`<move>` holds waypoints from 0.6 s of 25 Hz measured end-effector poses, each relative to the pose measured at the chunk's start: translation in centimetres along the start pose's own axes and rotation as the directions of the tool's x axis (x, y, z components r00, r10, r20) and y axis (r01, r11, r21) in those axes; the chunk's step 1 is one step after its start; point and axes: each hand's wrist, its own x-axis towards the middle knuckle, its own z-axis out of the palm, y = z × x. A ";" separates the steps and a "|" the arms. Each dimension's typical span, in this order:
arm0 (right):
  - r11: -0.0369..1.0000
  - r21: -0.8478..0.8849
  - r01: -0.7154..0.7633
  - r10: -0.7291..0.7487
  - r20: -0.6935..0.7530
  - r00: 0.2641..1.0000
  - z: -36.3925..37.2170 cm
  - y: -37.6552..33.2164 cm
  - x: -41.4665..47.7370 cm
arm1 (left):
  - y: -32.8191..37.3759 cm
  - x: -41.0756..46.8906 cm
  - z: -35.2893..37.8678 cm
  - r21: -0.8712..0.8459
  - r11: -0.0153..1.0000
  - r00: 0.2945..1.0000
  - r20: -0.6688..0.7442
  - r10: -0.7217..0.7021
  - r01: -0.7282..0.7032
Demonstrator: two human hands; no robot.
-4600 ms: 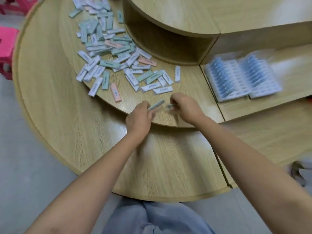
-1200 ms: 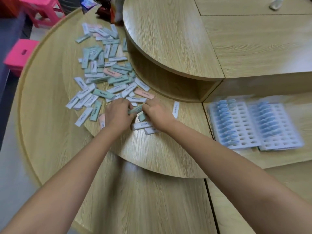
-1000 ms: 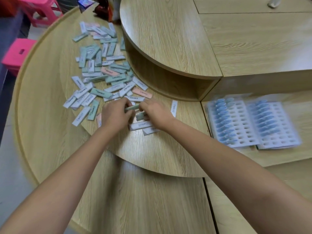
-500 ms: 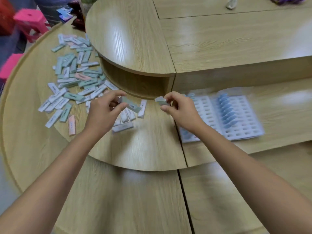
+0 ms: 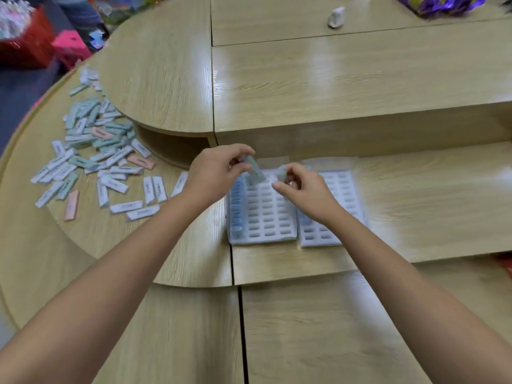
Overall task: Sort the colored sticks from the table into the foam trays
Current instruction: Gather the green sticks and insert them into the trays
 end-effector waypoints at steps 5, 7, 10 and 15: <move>0.996 -0.079 0.036 -0.034 0.024 0.999 0.9 0.2 1.1 | -1.0 1.4 1.9 0.162 0.985 0.992 0.115 0.047 -0.066; 0.993 -0.111 0.038 -0.036 0.020 0.999 1.1 0.3 1.8 | -2.0 1.3 2.6 0.151 0.979 0.982 0.145 0.117 -0.139; 0.992 -0.127 0.019 -0.021 -0.019 1.000 1.8 0.4 2.1 | -3.5 1.1 3.2 0.167 0.956 0.963 0.159 0.217 -0.242; 0.992 -0.107 0.069 -0.081 -0.106 0.991 3.3 0.8 2.0 | -4.7 0.9 3.7 0.200 0.923 0.944 0.095 0.317 -0.330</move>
